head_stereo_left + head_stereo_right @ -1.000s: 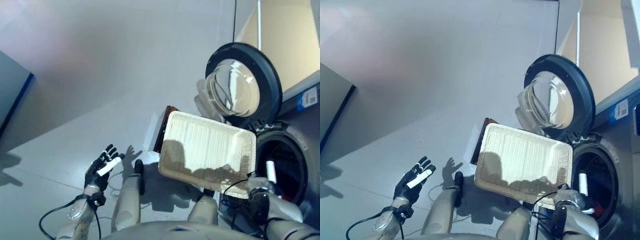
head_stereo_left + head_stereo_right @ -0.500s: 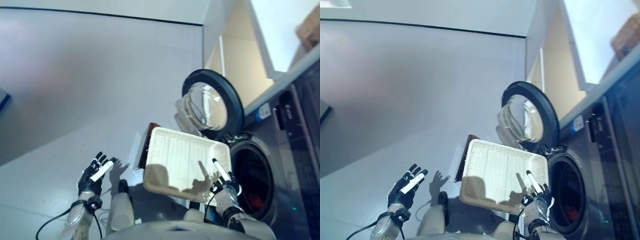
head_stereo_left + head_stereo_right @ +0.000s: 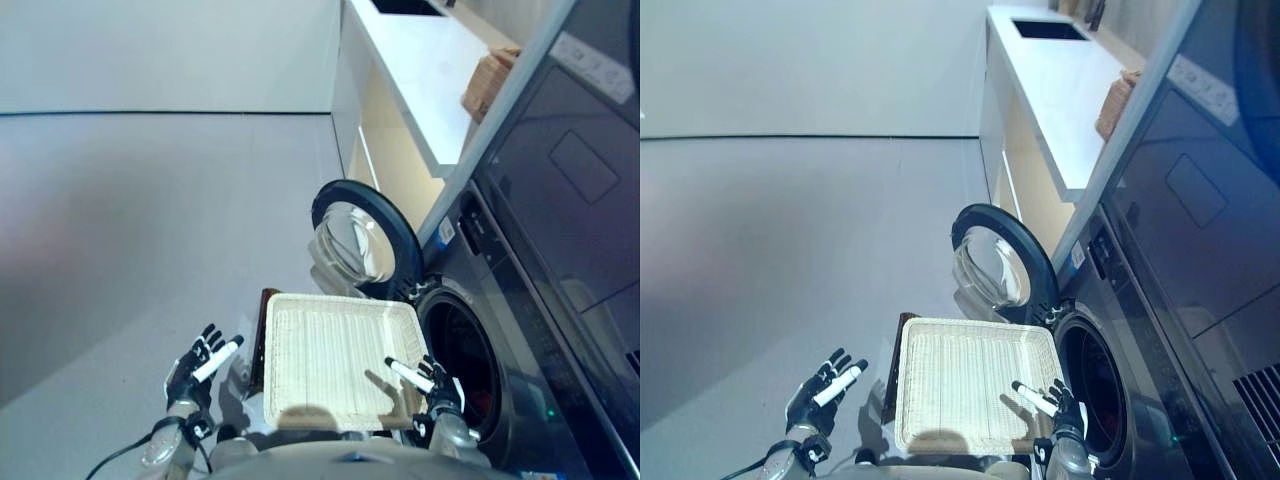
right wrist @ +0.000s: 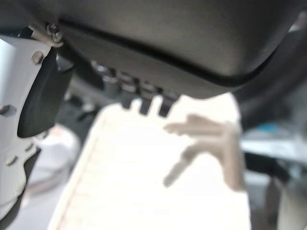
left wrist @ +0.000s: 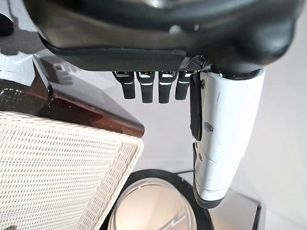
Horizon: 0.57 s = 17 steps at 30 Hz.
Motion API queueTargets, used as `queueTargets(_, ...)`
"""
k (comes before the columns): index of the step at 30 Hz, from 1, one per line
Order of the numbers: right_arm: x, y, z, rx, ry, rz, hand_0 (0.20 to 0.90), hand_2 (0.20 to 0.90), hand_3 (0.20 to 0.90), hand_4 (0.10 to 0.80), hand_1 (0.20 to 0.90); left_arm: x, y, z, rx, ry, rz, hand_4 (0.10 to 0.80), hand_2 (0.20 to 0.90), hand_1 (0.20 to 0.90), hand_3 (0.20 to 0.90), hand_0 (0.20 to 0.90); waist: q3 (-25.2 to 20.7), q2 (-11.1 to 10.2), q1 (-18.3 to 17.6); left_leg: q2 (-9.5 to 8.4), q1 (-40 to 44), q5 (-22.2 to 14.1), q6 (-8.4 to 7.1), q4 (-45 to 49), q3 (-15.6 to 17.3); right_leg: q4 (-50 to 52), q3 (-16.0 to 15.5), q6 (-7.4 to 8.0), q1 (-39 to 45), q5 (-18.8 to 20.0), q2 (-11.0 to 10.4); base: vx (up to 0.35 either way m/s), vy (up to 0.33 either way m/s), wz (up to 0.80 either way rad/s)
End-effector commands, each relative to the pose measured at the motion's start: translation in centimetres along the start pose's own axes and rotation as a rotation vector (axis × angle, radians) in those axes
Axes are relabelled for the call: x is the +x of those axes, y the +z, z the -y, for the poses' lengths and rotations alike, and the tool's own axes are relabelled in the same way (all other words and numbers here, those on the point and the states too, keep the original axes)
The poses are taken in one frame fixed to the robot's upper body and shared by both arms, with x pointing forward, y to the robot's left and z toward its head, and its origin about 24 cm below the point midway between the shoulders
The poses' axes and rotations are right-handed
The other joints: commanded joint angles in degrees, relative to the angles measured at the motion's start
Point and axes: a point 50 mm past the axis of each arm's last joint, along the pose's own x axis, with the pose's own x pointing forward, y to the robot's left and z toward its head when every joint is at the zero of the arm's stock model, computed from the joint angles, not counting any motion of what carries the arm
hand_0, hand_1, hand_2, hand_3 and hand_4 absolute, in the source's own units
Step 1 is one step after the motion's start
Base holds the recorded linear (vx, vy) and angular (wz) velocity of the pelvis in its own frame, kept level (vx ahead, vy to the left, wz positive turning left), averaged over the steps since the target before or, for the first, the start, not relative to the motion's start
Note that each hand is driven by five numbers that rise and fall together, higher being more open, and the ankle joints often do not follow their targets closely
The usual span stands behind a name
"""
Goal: Pick up the clothes and place them into the washing machine
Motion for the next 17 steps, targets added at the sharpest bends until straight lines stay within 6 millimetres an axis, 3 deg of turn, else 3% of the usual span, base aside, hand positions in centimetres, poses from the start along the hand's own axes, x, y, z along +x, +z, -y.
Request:
queueTargets(1,0.8,4.3,2.0,-0.046,-0.043,0.196,0.900,0.900,0.900,0.800,0.900,0.4,2.9,-0.2,0.030,-0.010,0.152,0.800,0.900,0.900,0.900,0.900,0.78,0.61,-0.27,3.15,1.62,-2.35,-0.65,4.20,-1.54,1.09,-1.81,1.38,0.47,3.46,-3.01,0.035,0.012,-0.03)
queueTargets(17,1.0,4.9,0.0,-0.043,0.008,0.204,0.900,0.900,0.900,0.800,0.900,1.4,3.5,2.0,0.015,-0.066,0.176,0.800,0.900,0.900,0.900,0.900,-0.05,1.12,-0.37,3.07,1.93,-2.51,-0.73,6.16,-2.01,1.03,-1.46,1.38,1.75,2.64,-3.13,0.003,0.001,0.00)
